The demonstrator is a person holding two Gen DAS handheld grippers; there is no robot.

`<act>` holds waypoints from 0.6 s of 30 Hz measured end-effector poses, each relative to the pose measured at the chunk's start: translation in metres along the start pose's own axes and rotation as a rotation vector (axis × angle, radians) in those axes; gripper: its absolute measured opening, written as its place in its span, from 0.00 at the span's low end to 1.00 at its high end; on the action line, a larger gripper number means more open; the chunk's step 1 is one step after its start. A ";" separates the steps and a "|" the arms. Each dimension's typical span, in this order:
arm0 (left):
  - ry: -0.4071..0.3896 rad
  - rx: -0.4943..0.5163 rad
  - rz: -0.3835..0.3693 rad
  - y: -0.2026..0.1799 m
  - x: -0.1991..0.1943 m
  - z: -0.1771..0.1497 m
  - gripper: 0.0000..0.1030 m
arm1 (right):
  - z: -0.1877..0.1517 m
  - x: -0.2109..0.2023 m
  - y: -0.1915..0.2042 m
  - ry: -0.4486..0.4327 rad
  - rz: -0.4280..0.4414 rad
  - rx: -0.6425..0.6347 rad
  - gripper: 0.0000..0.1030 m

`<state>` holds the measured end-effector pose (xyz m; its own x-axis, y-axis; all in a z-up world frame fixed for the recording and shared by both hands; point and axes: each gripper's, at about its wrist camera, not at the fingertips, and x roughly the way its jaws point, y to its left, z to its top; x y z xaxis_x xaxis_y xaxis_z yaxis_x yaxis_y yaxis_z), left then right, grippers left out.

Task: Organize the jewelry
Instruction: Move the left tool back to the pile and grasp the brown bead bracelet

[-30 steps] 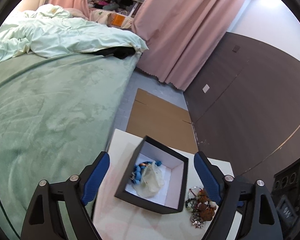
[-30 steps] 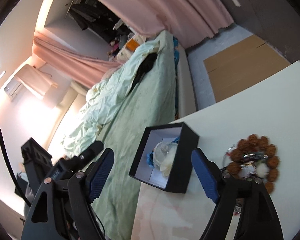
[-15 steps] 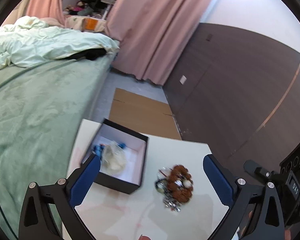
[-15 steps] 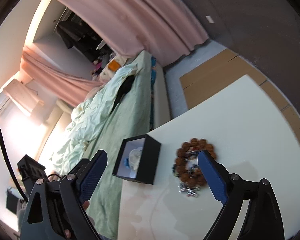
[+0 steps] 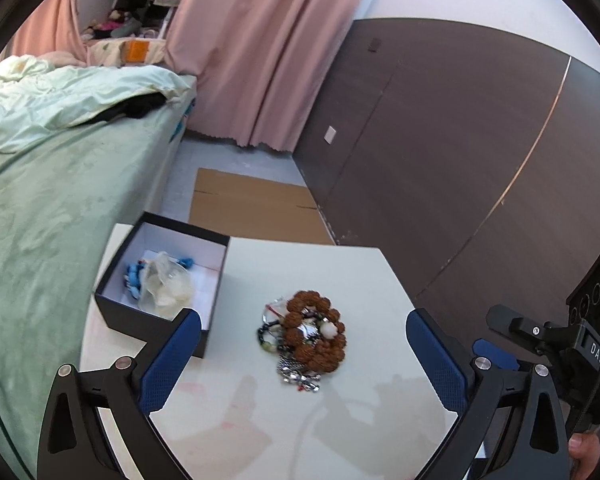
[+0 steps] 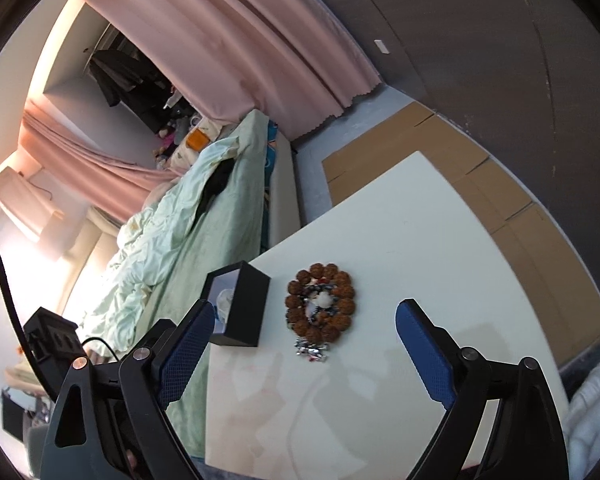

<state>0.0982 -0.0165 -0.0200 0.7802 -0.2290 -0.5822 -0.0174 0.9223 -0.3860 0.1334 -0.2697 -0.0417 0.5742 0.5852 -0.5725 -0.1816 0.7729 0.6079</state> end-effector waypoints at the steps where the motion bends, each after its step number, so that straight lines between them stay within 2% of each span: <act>1: 0.008 0.000 -0.002 -0.001 0.002 -0.001 0.99 | -0.001 -0.001 -0.002 -0.001 -0.005 0.004 0.90; 5: 0.033 -0.008 0.009 -0.004 0.014 -0.005 0.90 | 0.001 0.000 -0.017 0.017 -0.037 0.053 0.90; 7: 0.044 -0.011 0.011 -0.005 0.020 -0.006 0.83 | 0.002 0.001 -0.023 0.022 -0.063 0.070 0.90; 9: 0.066 -0.011 0.011 -0.007 0.028 -0.008 0.71 | 0.004 0.002 -0.028 0.023 -0.082 0.084 0.90; 16: 0.138 0.025 0.022 -0.014 0.056 -0.014 0.60 | 0.007 0.008 -0.032 0.034 -0.098 0.102 0.88; 18: 0.160 0.028 0.030 -0.014 0.065 -0.016 0.55 | 0.009 0.012 -0.033 0.045 -0.103 0.103 0.85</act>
<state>0.1390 -0.0491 -0.0645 0.6698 -0.2459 -0.7006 -0.0200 0.9372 -0.3481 0.1537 -0.2905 -0.0641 0.5487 0.5162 -0.6576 -0.0395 0.8018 0.5963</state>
